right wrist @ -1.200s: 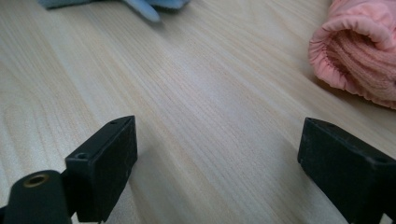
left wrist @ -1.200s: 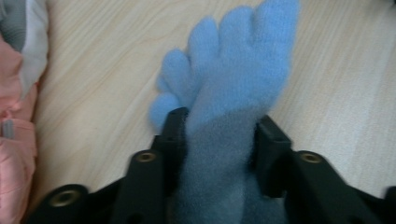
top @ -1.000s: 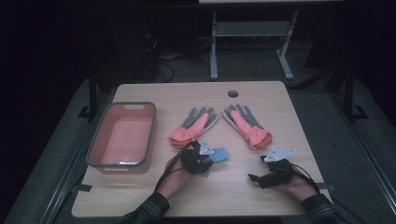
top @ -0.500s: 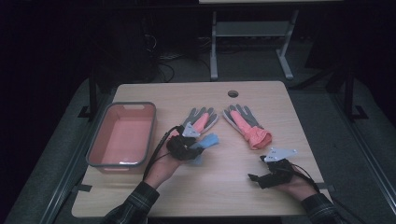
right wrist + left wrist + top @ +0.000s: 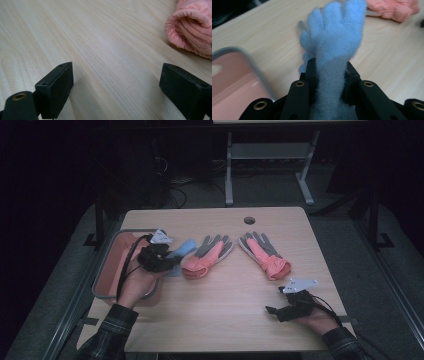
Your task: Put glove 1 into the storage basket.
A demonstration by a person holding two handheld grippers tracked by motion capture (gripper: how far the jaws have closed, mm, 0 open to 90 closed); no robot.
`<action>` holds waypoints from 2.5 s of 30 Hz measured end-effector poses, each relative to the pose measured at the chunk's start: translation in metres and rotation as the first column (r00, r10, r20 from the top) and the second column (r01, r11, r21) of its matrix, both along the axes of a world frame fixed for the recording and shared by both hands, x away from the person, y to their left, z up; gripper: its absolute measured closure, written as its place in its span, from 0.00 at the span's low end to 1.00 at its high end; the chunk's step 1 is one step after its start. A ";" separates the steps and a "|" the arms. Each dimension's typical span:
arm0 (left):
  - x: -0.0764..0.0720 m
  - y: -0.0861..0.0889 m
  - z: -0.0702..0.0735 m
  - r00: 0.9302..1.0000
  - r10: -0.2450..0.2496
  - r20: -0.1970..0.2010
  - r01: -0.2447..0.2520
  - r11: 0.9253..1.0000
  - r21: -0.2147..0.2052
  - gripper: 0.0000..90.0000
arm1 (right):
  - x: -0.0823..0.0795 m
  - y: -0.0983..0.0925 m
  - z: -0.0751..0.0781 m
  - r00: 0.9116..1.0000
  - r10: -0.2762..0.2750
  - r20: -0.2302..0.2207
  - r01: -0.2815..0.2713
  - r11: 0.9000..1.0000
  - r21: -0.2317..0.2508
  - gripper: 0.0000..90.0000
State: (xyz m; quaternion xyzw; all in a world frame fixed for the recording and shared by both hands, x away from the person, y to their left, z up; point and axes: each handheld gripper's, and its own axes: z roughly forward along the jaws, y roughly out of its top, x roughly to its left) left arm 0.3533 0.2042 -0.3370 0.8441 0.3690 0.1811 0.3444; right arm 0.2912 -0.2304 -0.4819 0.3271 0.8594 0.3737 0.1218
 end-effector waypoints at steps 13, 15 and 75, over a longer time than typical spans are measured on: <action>0.011 0.083 -0.013 0.978 0.206 -0.025 -0.205 0.978 0.043 0.79 | 0.000 0.000 0.000 1.000 -0.001 -0.004 0.001 1.000 0.001 0.13; 0.014 0.092 -0.021 0.974 0.223 -0.044 -0.220 0.974 0.050 0.79 | 0.000 0.000 0.000 1.000 -0.002 -0.004 0.002 1.000 0.000 0.13; 0.040 0.093 -0.038 0.971 0.214 -0.109 -0.208 0.976 0.068 0.17 | 0.000 0.000 0.000 1.000 -0.002 -0.005 0.002 1.000 -0.001 0.13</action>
